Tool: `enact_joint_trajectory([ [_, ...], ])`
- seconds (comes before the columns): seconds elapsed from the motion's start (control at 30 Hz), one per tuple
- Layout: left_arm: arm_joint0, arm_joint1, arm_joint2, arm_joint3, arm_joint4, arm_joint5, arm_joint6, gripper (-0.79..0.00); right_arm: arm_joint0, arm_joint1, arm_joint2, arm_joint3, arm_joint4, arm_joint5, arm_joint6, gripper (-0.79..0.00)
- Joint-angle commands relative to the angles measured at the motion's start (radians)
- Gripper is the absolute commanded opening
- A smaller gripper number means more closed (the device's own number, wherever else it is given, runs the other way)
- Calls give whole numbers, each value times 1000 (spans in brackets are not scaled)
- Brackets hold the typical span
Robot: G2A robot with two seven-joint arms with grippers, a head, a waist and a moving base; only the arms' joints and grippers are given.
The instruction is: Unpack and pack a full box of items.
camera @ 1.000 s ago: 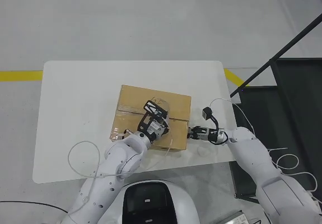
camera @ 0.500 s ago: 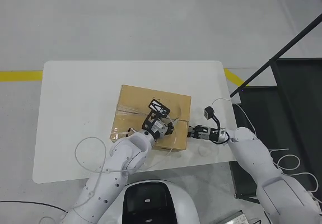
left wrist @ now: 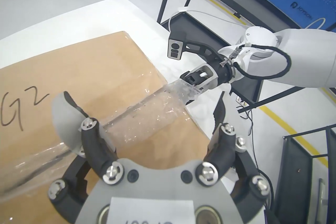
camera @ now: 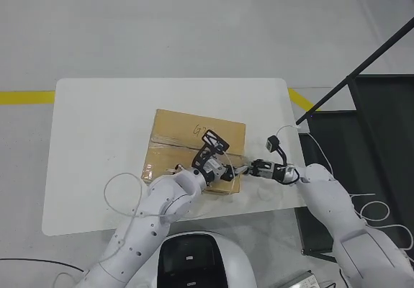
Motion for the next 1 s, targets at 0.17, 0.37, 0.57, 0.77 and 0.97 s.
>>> enact_joint_trajectory([
  [0.17, -27, -9, 4, 48, -139, -92, -20, 0, -1, 6, 8, -6, 5, 1, 1, -785],
  [0.37, -24, 2, -48, 38, -187, -187, 52, 0, -2, 8, 10, -11, 5, 0, 0, -785],
  [0.57, 78, 37, -159, -87, -122, -205, 150, 0, -4, 13, 22, -11, 19, -2, -2, -785],
  [0.77, 221, 69, -297, -224, -29, -124, 237, 0, -12, 30, 58, -9, 43, -11, -11, -785],
  [0.97, 329, 90, -434, -296, -57, -81, 303, 0, -28, 56, 107, -23, 52, -16, -16, -785],
])
